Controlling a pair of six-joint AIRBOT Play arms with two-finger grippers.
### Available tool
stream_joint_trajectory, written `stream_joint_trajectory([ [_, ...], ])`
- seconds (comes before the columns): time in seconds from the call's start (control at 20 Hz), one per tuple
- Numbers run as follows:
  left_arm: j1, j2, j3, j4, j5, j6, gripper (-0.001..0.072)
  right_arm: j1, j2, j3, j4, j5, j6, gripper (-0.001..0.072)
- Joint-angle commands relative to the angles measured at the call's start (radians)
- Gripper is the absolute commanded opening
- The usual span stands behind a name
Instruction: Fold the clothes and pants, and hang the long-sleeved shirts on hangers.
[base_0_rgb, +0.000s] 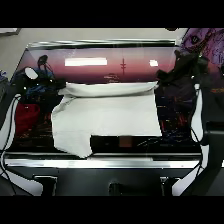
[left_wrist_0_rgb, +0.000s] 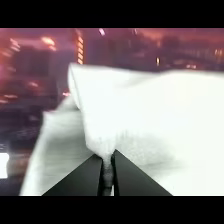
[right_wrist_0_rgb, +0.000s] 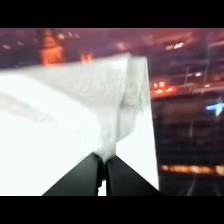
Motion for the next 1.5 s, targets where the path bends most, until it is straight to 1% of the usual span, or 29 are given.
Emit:
stream_joint_trajectory([
  [0.0, -0.003, -0.039, 0.014, -0.025, -0.019, -0.046, 0.0109, 0.001, -0.064, 0.001, 0.05, 0.002, -0.002, 0.0084],
  [0.05, 0.013, -0.034, 0.04, -0.025, -0.055, -0.081, 0.0192, 0.0, -0.057, 0.001, 0.05, -0.015, -0.004, 0.0098],
  [0.1, 0.032, -0.026, 0.071, -0.025, -0.097, -0.099, 0.0337, -0.003, -0.043, 0.001, 0.049, -0.044, -0.016, 0.0098],
  [0.15, 0.056, -0.017, 0.109, -0.024, -0.159, -0.098, 0.044, -0.01, -0.023, 0.001, 0.047, -0.08, -0.048, 0.0114],
  [0.2, 0.083, -0.004, 0.142, -0.024, -0.224, -0.098, 0.0447, -0.017, 0.005, 0.001, 0.044, -0.136, -0.1, 0.017],
  [0.25, 0.116, 0.02, 0.159, -0.023, -0.286, -0.095, 0.0447, -0.028, 0.037, 0.0, 0.043, -0.201, -0.156, 0.0262],
  [0.3, 0.151, 0.052, 0.158, -0.015, -0.345, -0.098, 0.0447, -0.058, 0.071, -0.007, 0.081, -0.235, -0.159, 0.0338],
  [0.35, 0.185, 0.077, 0.154, 0.005, -0.411, -0.111, 0.0447, -0.09, 0.114, -0.031, 0.101, -0.25, -0.184, 0.0353],
  [0.45, 0.255, 0.145, 0.095, 0.052, -0.506, -0.113, 0.0447, -0.172, 0.227, -0.164, 0.113, -0.243, -0.217, 0.0353],
  [0.55, 0.326, 0.251, -0.065, 0.066, -0.507, -0.114, 0.0447, -0.278, 0.361, -0.408, 0.171, -0.213, -0.256, 0.0355],
  [0.6, 0.355, 0.311, -0.166, 0.066, -0.489, -0.115, 0.0447, -0.323, 0.422, -0.539, 0.2, -0.2, -0.283, 0.0384],
  [0.65, 0.381, 0.378, -0.282, 0.065, -0.457, -0.118, 0.0447, -0.361, 0.477, -0.666, 0.211, -0.192, -0.311, 0.0434],
  [0.8, 0.43, 0.545, -0.556, 0.065, -0.363, -0.117, 0.0447, -0.411, 0.604, -0.983, 0.222, -0.129, -0.39, 0.0438],
  [0.95, 0.438, 0.617, -0.671, 0.064, -0.335, -0.103, 0.0447, -0.41, 0.626, -1.151, 0.249, -0.051, -0.433, 0.0446],
  [1.15, 0.437, 0.616, -0.678, 0.062, -0.331, -0.102, 0.0446, -0.41, 0.626, -1.24, 0.311, 0.042, -0.507, 0.0447],
  [1.35, 0.437, 0.616, -0.678, 0.062, -0.332, -0.102, 0.0446, -0.41, 0.626, -1.279, 0.347, 0.121, -0.53, 0.0446],
  [1.45, 0.437, 0.616, -0.678, 0.062, -0.332, -0.102, 0.0446, -0.41, 0.617, -1.297, 0.357, 0.13, -0.552, 0.0446],
])
